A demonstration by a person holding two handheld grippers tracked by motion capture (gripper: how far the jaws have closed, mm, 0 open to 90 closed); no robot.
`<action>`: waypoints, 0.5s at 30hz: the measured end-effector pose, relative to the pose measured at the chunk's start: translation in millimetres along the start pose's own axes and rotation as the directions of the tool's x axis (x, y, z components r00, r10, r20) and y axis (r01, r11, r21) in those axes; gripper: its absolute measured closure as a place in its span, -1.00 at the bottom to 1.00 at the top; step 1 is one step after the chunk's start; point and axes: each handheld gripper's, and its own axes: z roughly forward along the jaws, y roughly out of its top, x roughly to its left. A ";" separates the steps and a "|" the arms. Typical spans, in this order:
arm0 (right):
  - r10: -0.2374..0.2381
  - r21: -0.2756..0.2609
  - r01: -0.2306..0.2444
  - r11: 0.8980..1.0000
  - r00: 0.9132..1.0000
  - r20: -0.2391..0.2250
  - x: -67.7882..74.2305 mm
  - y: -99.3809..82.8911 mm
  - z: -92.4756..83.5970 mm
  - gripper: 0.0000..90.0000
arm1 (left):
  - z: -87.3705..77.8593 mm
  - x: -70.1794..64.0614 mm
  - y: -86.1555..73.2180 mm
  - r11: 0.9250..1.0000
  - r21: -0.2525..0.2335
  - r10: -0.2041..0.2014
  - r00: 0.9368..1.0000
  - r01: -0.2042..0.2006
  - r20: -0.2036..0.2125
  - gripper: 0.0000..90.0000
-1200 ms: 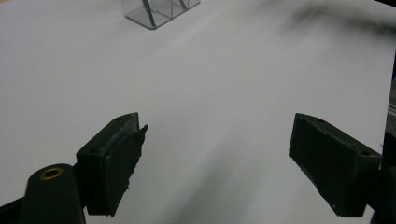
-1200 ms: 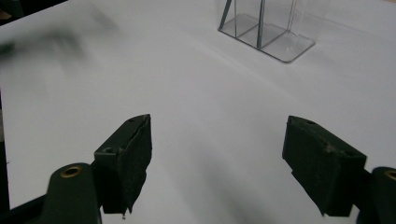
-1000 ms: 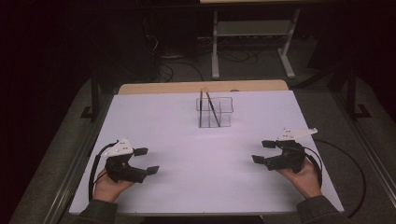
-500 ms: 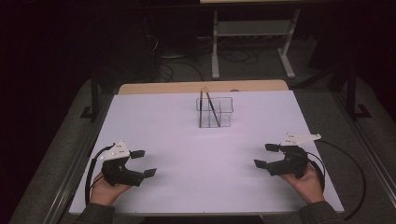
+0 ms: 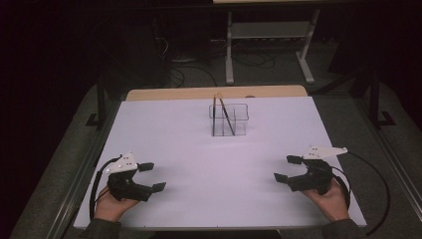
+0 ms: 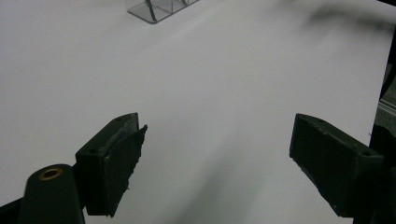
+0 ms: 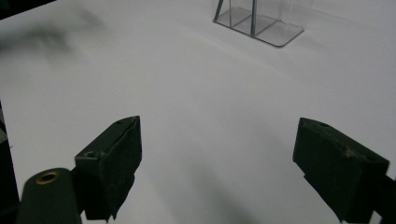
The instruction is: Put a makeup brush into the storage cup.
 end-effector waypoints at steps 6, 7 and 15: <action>0.002 -0.005 -0.002 1.000 1.000 0.004 1.6 -3.4 -3.0 -0.69 | -1.6 -0.4 -2.3 1.000 0.007 0.001 1.000 -0.001 0.001 -0.64; 0.005 -0.004 -0.005 1.000 1.000 0.007 2.3 -3.9 -3.3 -0.69 | -2.1 -0.2 -2.5 1.000 0.006 0.000 1.000 0.000 0.002 -0.64; 0.000 -0.009 0.000 1.000 1.000 0.001 6.0 -6.9 -3.3 -0.69 | -1.9 0.8 -5.7 1.000 0.004 -0.001 1.000 0.001 -0.002 -0.64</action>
